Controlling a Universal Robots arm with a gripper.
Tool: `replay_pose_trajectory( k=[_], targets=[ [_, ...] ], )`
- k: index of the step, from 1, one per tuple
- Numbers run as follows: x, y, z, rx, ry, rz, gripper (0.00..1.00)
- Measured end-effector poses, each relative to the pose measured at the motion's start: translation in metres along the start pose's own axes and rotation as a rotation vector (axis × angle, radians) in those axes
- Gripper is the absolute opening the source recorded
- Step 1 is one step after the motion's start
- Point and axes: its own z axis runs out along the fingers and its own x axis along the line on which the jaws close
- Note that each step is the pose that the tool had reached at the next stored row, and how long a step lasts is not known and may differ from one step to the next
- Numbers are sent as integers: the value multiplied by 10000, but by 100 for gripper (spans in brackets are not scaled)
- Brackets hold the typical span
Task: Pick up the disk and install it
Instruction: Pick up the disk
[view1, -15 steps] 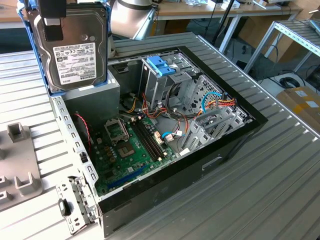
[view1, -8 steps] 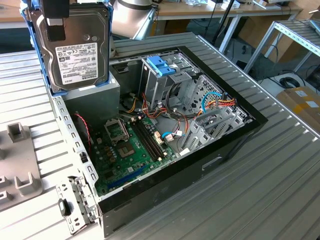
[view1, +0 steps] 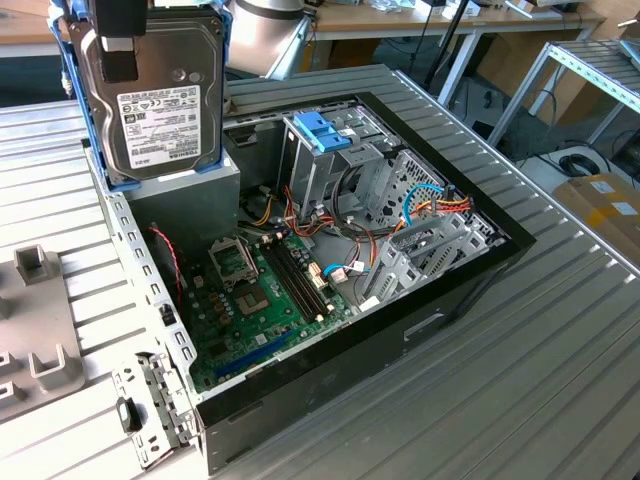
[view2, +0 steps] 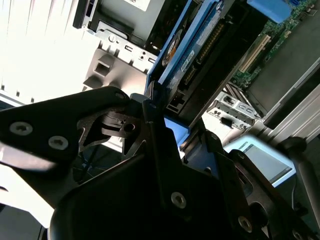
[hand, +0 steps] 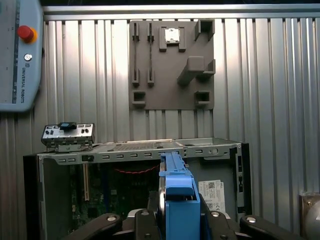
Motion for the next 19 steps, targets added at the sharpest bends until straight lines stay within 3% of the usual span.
replay_pose_trajectory(
  k=[19],
  targets=[
    [13, -95, 3, -1, 1, -1, 37]
  ],
)
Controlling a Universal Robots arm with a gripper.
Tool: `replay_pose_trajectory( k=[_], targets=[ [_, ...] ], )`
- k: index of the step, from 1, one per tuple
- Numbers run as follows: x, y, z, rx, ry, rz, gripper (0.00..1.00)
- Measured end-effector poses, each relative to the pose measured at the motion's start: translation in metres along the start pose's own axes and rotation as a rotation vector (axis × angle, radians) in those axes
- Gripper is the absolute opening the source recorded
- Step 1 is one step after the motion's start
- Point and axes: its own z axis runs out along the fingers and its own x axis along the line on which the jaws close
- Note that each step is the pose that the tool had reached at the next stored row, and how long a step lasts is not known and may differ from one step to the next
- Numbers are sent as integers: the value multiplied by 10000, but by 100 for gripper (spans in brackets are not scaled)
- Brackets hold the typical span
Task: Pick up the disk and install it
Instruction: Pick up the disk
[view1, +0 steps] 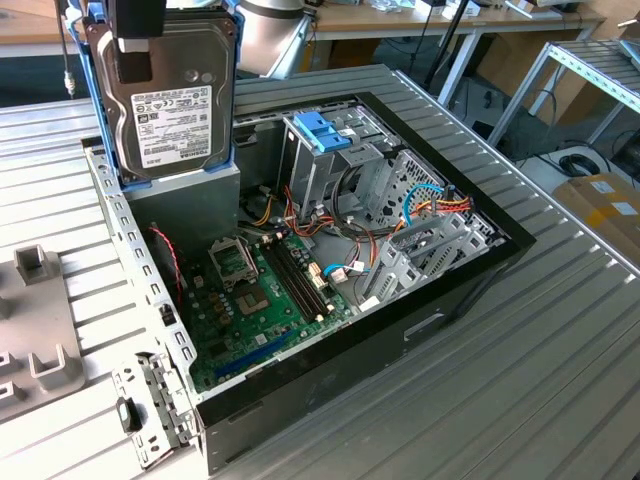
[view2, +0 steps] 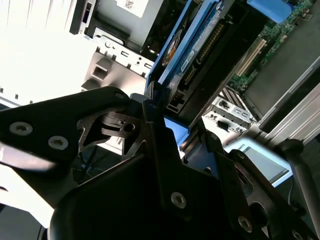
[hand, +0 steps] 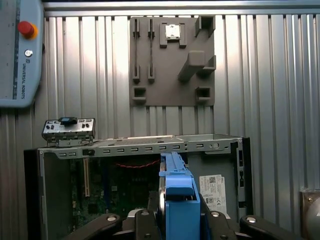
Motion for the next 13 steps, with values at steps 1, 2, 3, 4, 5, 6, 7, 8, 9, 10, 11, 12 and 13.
replay_pose_trajectory(
  k=[1, 2, 3, 4, 5, 6, 7, 8, 9, 10, 11, 12, 13],
  targets=[
    [1, -5, 0, 0, 0, 0, 37],
    [2, -11, 1, 1, -1, 0, 37],
    [3, -24, 1, 1, -1, 0, 37],
    [4, -31, 1, 0, -1, 0, 37],
    [5, -35, 1, 0, 0, 0, 37],
    [5, -40, 2, 1, -1, 1, 37],
    [6, -45, 2, 1, -1, 0, 37],
    [7, -51, 2, 1, -1, 0, 37],
    [8, -55, 2, 1, -1, 0, 37],
    [8, -60, 3, 1, -1, 0, 37],
    [9, -64, 2, 1, -1, 0, 37],
    [10, -71, 3, 1, -1, 0, 37],
    [10, -75, 3, 0, -1, 0, 37]
  ],
)
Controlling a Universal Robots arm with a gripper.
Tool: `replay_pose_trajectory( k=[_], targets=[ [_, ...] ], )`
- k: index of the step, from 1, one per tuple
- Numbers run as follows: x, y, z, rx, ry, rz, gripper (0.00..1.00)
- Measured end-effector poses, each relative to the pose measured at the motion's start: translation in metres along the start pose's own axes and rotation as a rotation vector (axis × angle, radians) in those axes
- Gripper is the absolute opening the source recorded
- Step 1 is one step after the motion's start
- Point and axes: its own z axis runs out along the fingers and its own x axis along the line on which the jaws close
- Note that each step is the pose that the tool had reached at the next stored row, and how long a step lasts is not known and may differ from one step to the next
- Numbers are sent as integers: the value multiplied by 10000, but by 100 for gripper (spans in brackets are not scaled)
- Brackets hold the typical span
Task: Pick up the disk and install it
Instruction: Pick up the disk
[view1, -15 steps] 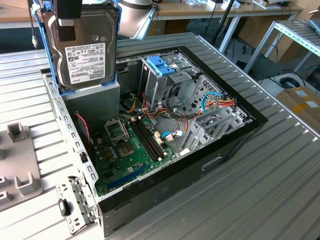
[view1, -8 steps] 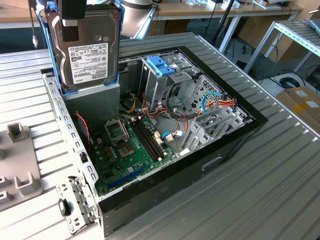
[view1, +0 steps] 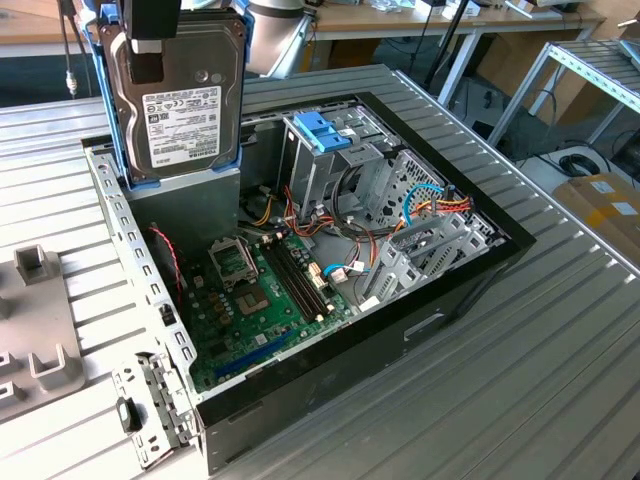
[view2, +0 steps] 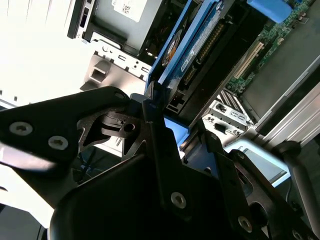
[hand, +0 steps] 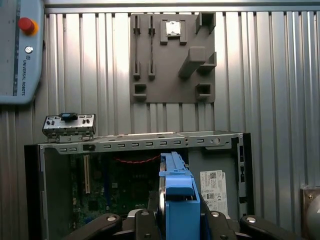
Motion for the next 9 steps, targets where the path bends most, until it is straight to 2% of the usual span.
replay_pose_trajectory(
  k=[9],
  targets=[
    [5, -49, 2, 0, 0, 0, 37]
  ],
)
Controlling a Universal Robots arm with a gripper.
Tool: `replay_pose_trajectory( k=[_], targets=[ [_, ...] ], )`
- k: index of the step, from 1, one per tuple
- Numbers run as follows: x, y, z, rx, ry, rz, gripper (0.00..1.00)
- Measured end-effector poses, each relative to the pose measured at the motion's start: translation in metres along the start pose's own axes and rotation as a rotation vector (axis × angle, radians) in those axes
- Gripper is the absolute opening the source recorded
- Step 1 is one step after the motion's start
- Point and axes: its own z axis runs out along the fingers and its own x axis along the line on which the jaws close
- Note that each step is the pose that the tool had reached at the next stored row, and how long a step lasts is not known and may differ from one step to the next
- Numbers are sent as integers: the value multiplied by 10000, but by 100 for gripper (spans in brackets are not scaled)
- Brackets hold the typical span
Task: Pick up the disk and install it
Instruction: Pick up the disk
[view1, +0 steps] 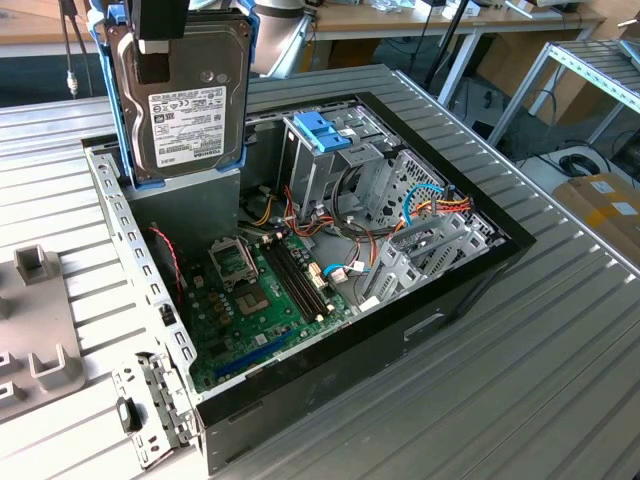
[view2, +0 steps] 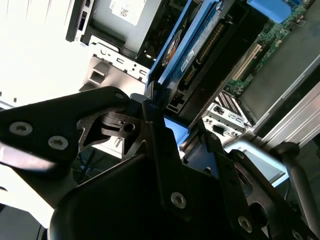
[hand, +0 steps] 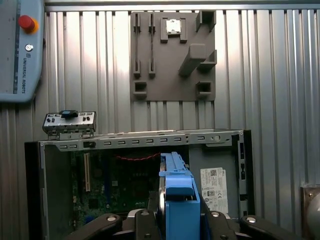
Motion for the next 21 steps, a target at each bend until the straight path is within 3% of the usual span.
replay_pose_trajectory(
  k=[21],
  targets=[
    [26, -150, 7, 0, 0, 0, 37]
  ],
)
